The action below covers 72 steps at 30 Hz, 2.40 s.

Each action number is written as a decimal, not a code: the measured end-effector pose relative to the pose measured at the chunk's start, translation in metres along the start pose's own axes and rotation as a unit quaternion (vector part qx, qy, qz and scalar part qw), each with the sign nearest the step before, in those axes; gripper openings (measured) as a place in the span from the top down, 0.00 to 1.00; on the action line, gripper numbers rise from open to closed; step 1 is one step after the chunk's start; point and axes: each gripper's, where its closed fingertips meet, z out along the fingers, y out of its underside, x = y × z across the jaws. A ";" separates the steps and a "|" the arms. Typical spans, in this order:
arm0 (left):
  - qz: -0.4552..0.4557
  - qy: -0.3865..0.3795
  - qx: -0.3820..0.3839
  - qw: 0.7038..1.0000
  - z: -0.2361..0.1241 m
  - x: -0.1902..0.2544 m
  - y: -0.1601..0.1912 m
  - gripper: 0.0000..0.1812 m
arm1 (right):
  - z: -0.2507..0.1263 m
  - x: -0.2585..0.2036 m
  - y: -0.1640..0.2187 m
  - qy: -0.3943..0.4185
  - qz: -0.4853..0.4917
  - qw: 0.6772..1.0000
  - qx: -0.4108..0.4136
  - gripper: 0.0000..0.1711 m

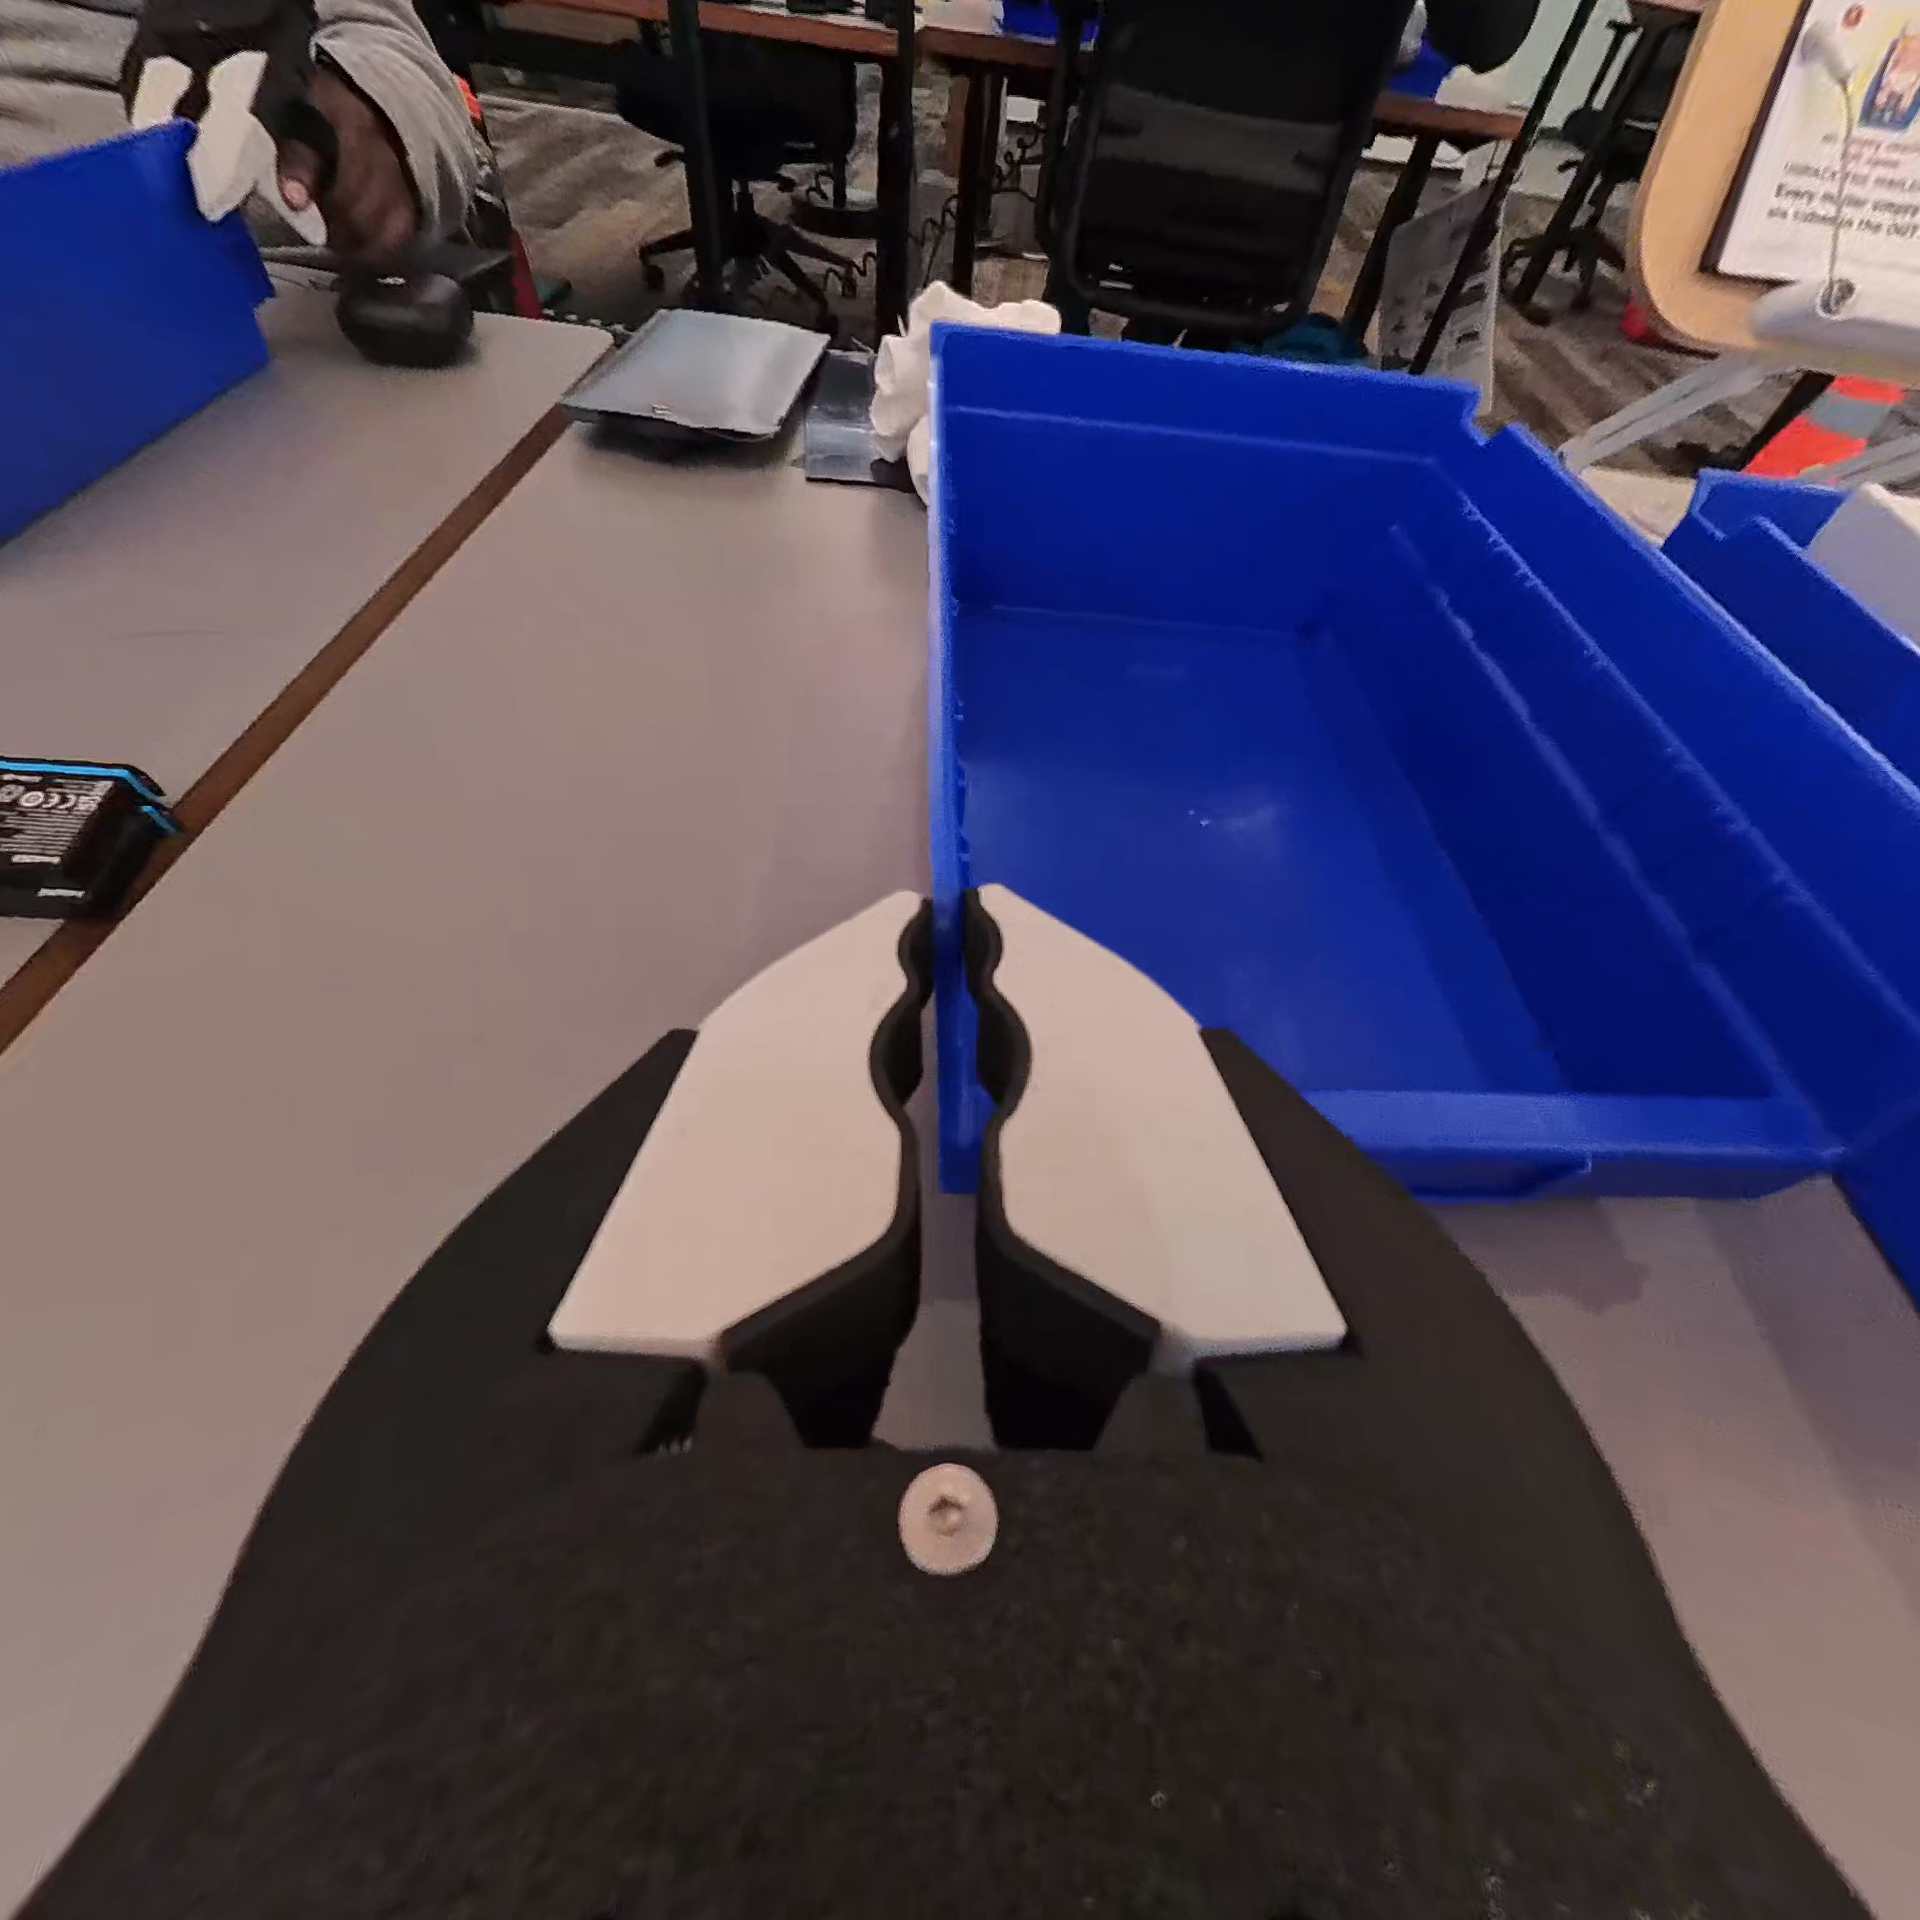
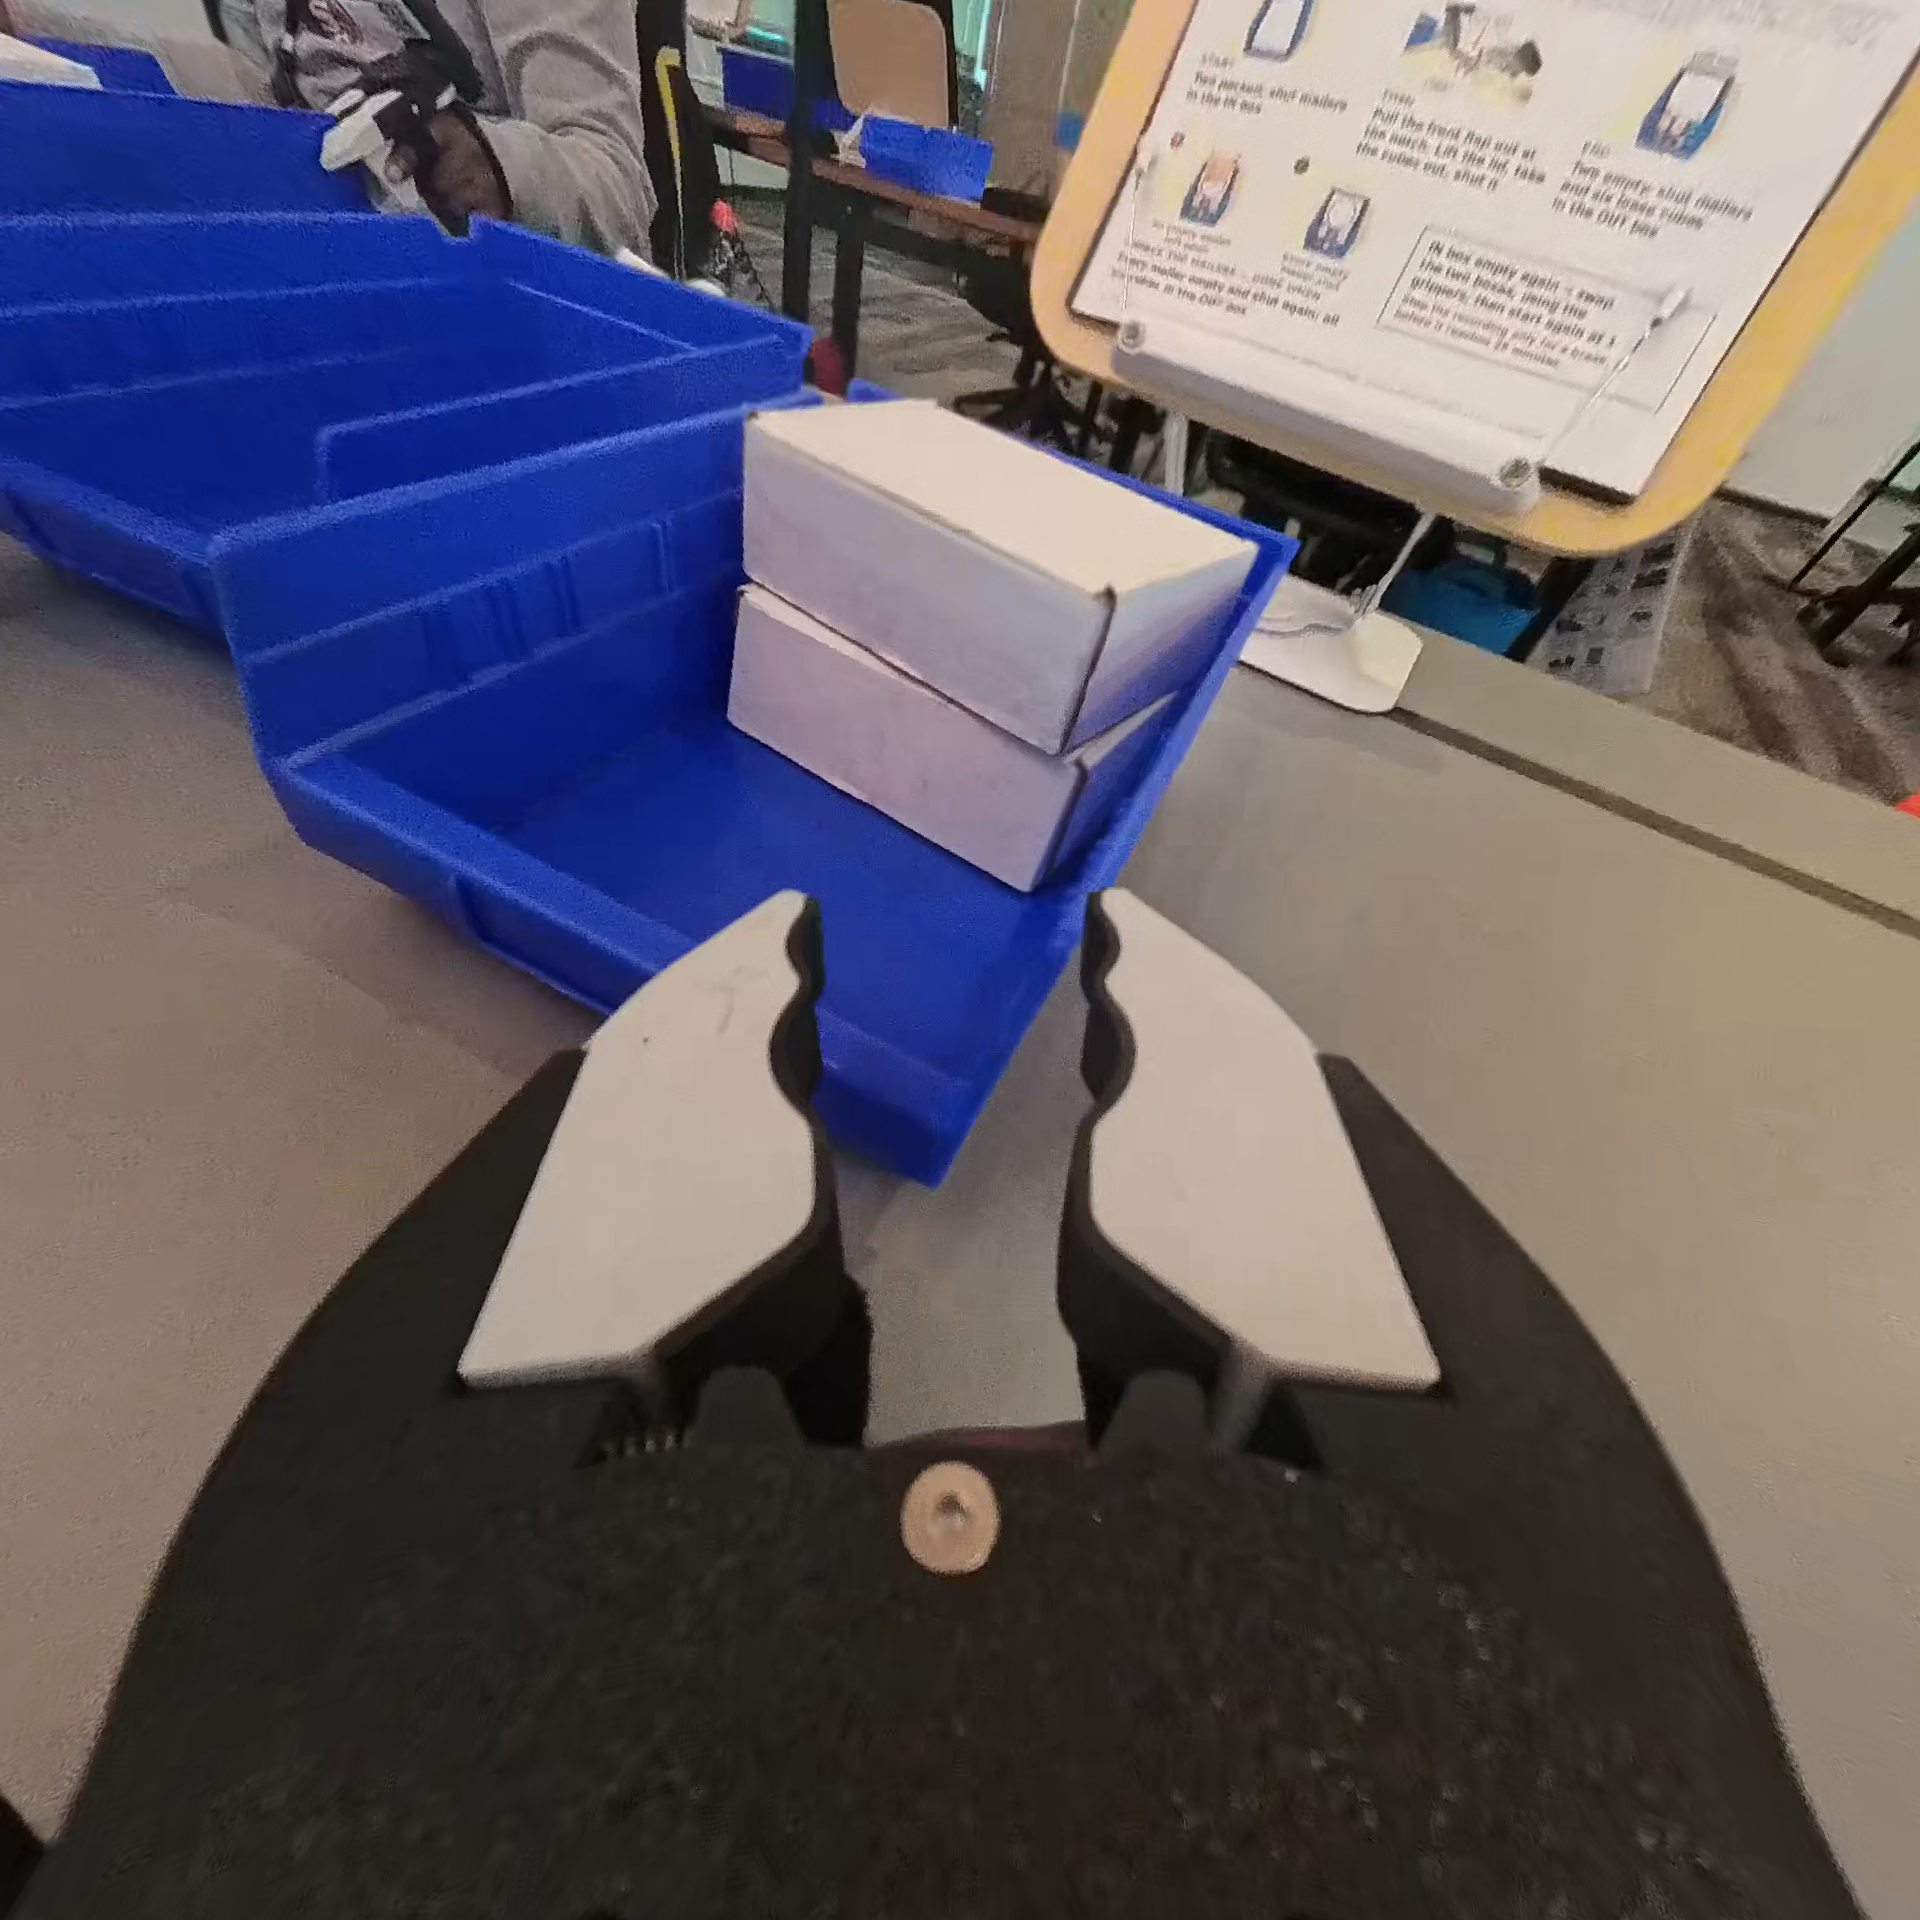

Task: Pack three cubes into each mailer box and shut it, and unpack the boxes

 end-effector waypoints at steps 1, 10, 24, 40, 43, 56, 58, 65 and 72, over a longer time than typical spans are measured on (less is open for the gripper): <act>0.000 0.003 -0.006 1.000 -0.004 0.002 0.002 0.98 | -0.003 -0.006 -0.005 -0.001 -0.004 1.000 0.009 0.73; -0.035 0.006 -0.032 0.999 -0.071 0.018 0.029 0.98 | 0.003 -0.166 -0.048 -0.164 0.019 0.986 0.030 0.67; -0.023 -0.031 -0.009 0.999 -0.183 0.020 0.069 0.98 | 0.068 -0.238 -0.018 -0.124 0.078 0.981 -0.126 0.94; 0.075 0.040 0.133 0.988 -0.220 0.214 -0.035 0.97 | -0.040 -0.052 -0.085 0.003 0.063 0.998 -0.017 0.97; 0.090 0.103 0.119 0.983 -0.183 0.295 -0.041 0.97 | -0.064 0.033 -0.067 0.064 0.068 0.995 -0.028 0.97; 0.114 0.251 0.007 0.961 -0.052 0.604 0.071 0.97 | -0.136 0.320 0.121 0.229 0.140 0.943 -0.198 0.97; 0.120 0.267 -0.007 0.956 -0.047 0.615 0.083 0.96 | -0.132 0.331 0.136 0.236 0.157 0.944 -0.166 0.97; 0.092 0.380 -0.065 0.918 -0.078 0.607 0.072 0.68 | -0.138 0.351 0.130 0.331 0.073 0.928 -0.157 0.73; 0.051 0.297 0.039 0.953 -0.099 0.416 -0.024 0.66 | -0.143 0.265 0.020 0.317 0.006 0.946 -0.069 0.68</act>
